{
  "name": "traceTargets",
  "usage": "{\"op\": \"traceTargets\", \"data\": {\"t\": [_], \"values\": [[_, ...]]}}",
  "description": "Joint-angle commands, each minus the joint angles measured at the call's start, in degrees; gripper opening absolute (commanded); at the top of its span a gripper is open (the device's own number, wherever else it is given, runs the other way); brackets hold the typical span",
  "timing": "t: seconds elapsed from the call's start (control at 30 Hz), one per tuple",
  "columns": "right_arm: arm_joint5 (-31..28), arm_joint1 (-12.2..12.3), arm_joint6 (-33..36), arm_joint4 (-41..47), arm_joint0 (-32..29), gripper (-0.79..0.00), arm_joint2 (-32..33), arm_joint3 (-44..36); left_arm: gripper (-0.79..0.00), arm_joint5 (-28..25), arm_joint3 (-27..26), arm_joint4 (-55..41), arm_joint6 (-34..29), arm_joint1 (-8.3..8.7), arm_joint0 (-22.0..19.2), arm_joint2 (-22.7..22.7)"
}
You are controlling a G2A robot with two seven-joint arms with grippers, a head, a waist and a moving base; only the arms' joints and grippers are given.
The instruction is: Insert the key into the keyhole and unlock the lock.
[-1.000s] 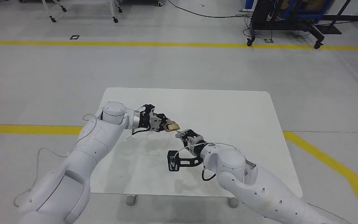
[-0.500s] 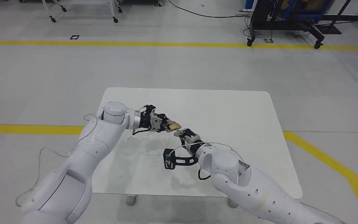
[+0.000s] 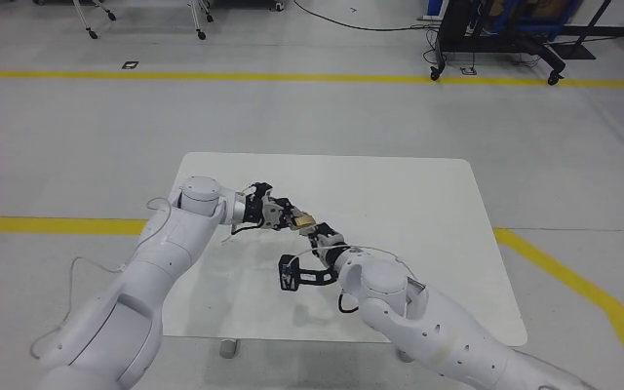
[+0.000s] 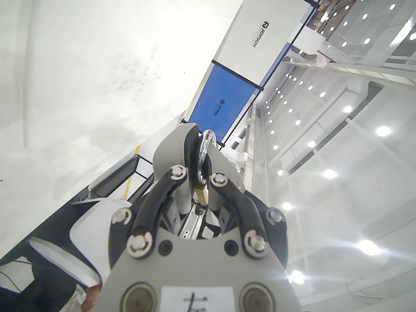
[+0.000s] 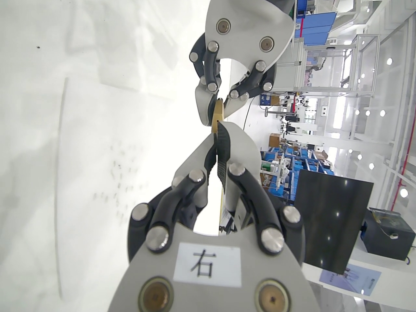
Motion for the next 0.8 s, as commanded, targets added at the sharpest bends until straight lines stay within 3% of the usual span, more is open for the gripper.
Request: {"op": "traceTargets", "data": {"t": [0.0, 0.07, 0.1, 0.13, 0.27, 0.53, 0.6, 0.63, 0.77], "values": [[-0.08, -0.13, -0.56, 0.55, -0.05, -0.785, 0.43, 0.28, -0.785, -0.04, 0.13, 0.08, -0.16, -0.05, -0.02, -0.13], [-0.06, -0.22, -1.17, 0.99, -0.36, -0.785, 1.17, 0.37, -0.785, -0.13, 0.29, 0.10, -0.35, -0.11, -0.04, -0.34], [-0.06, -0.22, -1.32, 1.05, -0.48, -0.702, 1.40, 0.35, -0.785, -0.14, 0.33, 0.15, -0.39, -0.12, -0.05, -0.39], [-0.03, -0.22, -1.55, 1.09, -0.77, -0.517, 1.86, 0.29, -0.785, -0.22, 0.41, 0.17, -0.39, -0.15, -0.04, -0.51], [-0.11, -0.12, -3.12, 1.10, -1.93, -0.483, 3.10, -0.57, -0.785, -0.20, 0.64, 0.31, -0.50, -0.24, -0.05, -0.84], [-2.56, 1.57, -16.31, 6.20, -6.50, -0.505, 9.86, -4.65, -0.785, -2.78, 1.01, -0.15, 1.19, -0.06, -0.17, -2.69], [-2.94, 2.27, -20.51, 7.52, -8.44, -0.616, 12.49, -5.44, -0.785, -3.30, 0.95, -0.25, 1.38, 0.03, -0.11, -3.19], [-2.89, 2.68, -22.81, 8.86, -9.73, -0.785, 14.44, -5.54, -0.785, -3.95, 0.85, -0.29, 1.72, 0.11, -0.06, -3.56], [-3.92, 3.46, -29.06, 14.66, -12.34, -0.785, 19.13, -4.19, -0.785, -6.45, 0.03, -0.34, 2.57, 0.33, 0.30, -4.58]]}}
